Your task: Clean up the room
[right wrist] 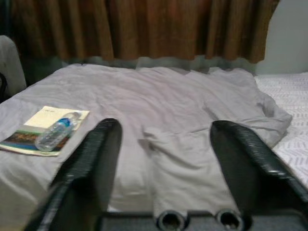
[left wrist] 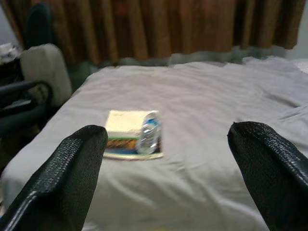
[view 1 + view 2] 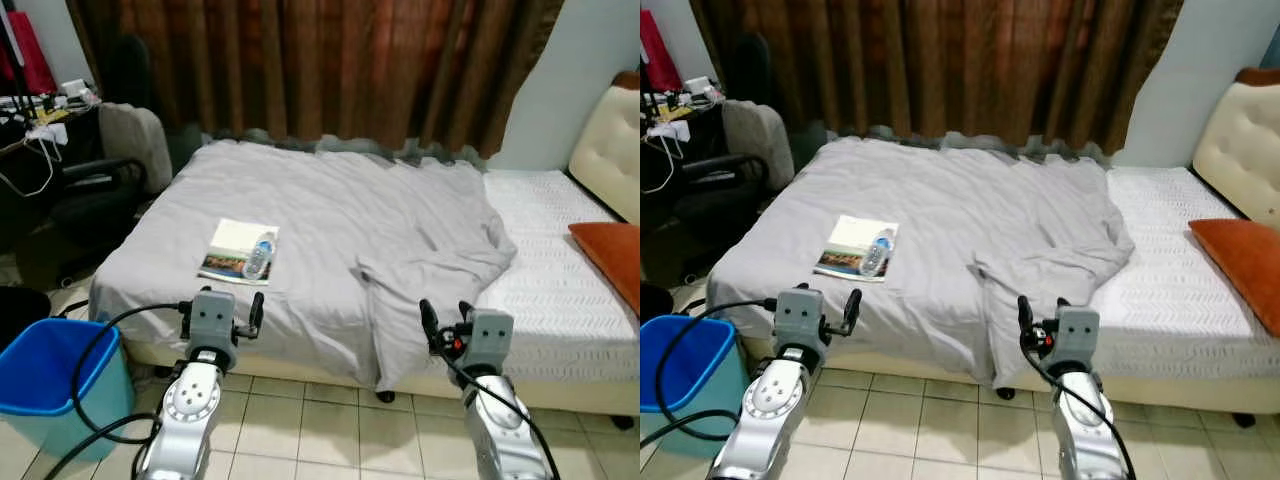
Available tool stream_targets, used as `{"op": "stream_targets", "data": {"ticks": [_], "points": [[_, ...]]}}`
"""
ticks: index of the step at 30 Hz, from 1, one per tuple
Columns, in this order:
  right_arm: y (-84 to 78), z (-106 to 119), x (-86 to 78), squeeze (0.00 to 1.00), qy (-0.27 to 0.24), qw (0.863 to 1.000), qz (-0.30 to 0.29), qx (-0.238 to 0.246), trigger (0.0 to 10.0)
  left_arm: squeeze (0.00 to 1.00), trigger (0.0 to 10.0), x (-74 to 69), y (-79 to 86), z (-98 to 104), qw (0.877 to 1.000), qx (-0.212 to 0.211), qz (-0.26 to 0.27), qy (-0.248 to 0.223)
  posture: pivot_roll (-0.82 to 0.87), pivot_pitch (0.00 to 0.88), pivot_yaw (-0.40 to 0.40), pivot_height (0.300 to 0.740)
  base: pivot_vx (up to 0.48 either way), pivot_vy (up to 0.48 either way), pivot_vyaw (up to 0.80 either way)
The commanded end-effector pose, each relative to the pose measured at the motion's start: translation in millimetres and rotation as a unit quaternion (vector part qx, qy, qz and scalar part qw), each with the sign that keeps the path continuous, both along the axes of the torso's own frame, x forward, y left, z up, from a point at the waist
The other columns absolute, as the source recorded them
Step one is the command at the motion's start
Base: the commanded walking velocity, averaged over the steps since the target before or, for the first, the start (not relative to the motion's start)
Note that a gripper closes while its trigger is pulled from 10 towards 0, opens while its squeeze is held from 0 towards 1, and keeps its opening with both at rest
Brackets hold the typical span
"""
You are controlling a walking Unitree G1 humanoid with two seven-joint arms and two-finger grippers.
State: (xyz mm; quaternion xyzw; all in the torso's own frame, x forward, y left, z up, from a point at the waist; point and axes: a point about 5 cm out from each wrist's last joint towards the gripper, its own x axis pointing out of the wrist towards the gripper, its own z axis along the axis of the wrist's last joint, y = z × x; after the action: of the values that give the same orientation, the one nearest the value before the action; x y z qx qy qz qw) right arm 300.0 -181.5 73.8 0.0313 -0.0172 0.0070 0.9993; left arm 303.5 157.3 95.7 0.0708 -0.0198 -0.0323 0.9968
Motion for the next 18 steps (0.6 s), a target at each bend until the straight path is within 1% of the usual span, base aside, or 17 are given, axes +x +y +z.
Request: {"op": "stream_targets", "data": {"ticks": [1, 4, 6, 8, 9, 12, 13, 18], "points": [[2.8, 7, 3.9, 1.00, -0.019, 1.000, -0.002, -0.003, 10.0, 1.00, 10.0, 2.7, 5.5, 1, 1.000, 0.003, -0.003, 0.000, 0.08, 0.000, -0.071, 0.740, 0.000, 0.480, 0.00], [2.1, 7, 5.3, 1.00, -0.017, 1.000, -0.005, -0.002, 10.0, 1.00, 10.0, 4.2, 7.9, 2, 1.000, 0.005, -0.003, -0.001, 0.08, 0.000, -0.070, 0.740, 0.000, 0.480, 0.00], [4.8, 4, 6.8, 1.00, -0.003, 1.000, 0.007, -0.001, 10.0, 1.00, 10.0, 4.3, 7.9, 2, 1.000, 0.009, -0.005, -0.001, 0.08, 0.000, -0.070, 0.740, 0.000, 0.480, 0.00], [6.4, 3, 7.2, 1.00, 0.001, 1.000, 0.013, -0.003, 10.0, 1.00, 10.0, 4.2, 7.3, 1, 1.000, 0.016, -0.005, -0.001, 0.08, 0.000, -0.069, 0.740, 0.000, 0.396, 0.00], [9.2, 0, 8.0, 0.00, 0.014, 1.000, 0.015, 0.000, 10.0, 0.00, 10.0, 3.8, 5.3, 0, 1.000, 0.016, -0.005, -0.002, 0.08, 0.000, -0.071, 0.740, 0.000, 0.000, 0.00], [10.3, -2, 8.8, 0.00, 0.023, 1.000, 0.013, 0.001, 10.0, 0.00, 10.0, 4.3, 4.8, -1, 1.000, 0.017, -0.001, 0.002, 0.08, 0.000, -0.072, 0.740, 0.000, 0.000, 0.00], [10.9, -4, 9.5, 0.00, 0.033, 0.999, 0.016, -0.004, 10.0, 0.00, 10.0, 4.9, 5.1, -3, 1.000, 0.016, 0.002, 0.007, 0.08, 0.000, -0.073, 0.740, 0.000, 0.000, 0.00], [10.9, -4, 9.5, 0.00, 0.033, 0.999, 0.016, -0.004, 10.0, 0.00, 10.0, 4.9, 5.1, -3, 1.000, 0.016, 0.002, 0.007, 0.08, 0.000, -0.073, 0.740, 0.000, 0.000, 0.00]]}}
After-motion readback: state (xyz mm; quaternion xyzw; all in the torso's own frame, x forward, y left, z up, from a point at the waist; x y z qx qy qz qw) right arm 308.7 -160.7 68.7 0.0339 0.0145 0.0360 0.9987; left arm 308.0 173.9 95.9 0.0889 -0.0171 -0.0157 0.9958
